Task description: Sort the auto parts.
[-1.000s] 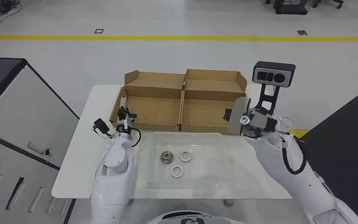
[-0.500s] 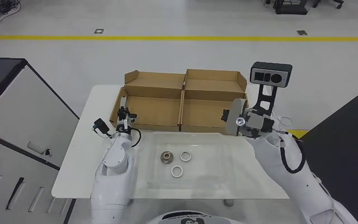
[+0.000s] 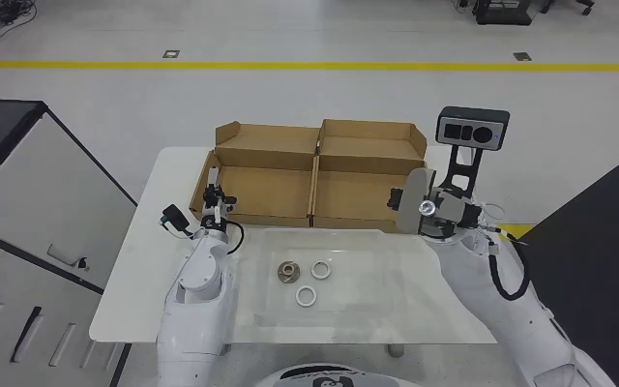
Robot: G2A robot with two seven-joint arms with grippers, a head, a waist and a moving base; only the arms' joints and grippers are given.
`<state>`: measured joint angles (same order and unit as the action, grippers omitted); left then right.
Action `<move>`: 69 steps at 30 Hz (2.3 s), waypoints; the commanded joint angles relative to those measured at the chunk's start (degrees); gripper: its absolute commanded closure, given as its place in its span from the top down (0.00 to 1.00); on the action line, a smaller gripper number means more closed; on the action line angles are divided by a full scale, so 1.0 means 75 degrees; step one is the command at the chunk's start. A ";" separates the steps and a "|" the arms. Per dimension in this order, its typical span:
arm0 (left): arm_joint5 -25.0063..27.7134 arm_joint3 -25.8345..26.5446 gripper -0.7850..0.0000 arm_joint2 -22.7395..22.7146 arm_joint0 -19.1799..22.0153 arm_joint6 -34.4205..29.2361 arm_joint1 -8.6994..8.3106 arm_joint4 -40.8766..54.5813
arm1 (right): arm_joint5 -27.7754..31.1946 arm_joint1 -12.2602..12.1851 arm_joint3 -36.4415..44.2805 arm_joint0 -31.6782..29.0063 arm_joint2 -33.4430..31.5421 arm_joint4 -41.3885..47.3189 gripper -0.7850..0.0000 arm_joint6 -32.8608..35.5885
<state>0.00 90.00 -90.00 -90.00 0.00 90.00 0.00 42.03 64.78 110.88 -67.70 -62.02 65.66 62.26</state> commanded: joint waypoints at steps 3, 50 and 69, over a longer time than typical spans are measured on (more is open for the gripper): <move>0.0000 0.0000 1.00 0.0000 0.0000 0.0000 0.0000 0.0000 | 0.0000 0.0000 0.0000 0.0000 0.0000 0.0000 0.00 0.0000; 0.0000 0.0000 1.00 0.0000 0.0000 0.0000 0.0000 0.0000 | -0.2166 -0.0576 -0.1309 0.1705 -0.2025 -0.9350 0.00 0.0711; 0.0000 0.0000 1.00 0.0000 0.0000 0.0000 0.0000 0.0000 | -0.1424 -0.0297 -0.3882 0.5140 0.1039 -1.2065 0.00 0.1423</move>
<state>0.00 90.00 -90.00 -90.00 0.00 90.00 0.00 31.33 62.39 83.04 -30.59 -56.36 -23.83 72.96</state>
